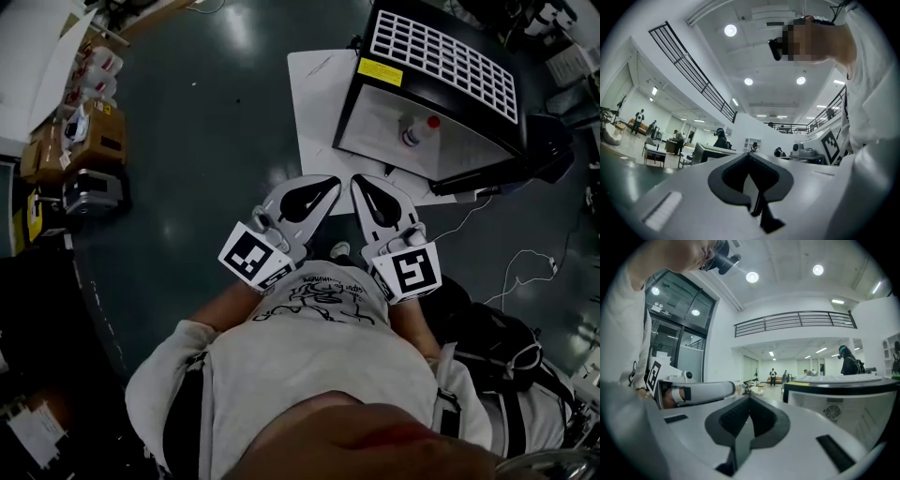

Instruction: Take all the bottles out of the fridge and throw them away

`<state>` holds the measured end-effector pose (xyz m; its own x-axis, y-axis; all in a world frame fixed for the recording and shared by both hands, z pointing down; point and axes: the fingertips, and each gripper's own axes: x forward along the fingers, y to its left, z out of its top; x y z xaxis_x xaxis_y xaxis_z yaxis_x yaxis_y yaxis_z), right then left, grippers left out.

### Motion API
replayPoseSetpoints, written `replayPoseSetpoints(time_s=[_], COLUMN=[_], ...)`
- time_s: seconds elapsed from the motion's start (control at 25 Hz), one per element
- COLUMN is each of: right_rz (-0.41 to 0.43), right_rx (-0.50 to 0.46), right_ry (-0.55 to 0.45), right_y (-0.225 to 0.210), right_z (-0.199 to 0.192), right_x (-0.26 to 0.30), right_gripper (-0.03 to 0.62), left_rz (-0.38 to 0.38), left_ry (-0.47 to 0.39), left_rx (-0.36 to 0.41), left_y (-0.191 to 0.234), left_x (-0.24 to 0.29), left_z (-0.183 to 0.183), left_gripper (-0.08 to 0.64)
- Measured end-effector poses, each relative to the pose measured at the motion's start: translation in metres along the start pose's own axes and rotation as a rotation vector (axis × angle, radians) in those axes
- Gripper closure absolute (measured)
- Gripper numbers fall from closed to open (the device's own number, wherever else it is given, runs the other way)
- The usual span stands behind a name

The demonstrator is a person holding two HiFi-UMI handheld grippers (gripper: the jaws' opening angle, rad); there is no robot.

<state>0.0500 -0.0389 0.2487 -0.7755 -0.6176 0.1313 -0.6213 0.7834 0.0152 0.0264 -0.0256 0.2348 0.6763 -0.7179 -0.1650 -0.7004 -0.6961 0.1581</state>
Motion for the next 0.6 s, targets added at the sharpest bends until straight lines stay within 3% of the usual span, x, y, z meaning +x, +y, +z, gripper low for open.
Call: replayPoseSetpoints(time_s=[0.6], right_rz=[-0.194], right_rx=[0.033], right_ry=[0.007], right_y=[-0.082], right_z=[-0.023], right_x=[-0.077], right_gripper=[0.583], left_rz=[-0.148], left_ry=[0.052], left_rx=[-0.008], left_y=[-0.06], left_x=[0.082], left_z=[-0.032], left_gripper=[0.551])
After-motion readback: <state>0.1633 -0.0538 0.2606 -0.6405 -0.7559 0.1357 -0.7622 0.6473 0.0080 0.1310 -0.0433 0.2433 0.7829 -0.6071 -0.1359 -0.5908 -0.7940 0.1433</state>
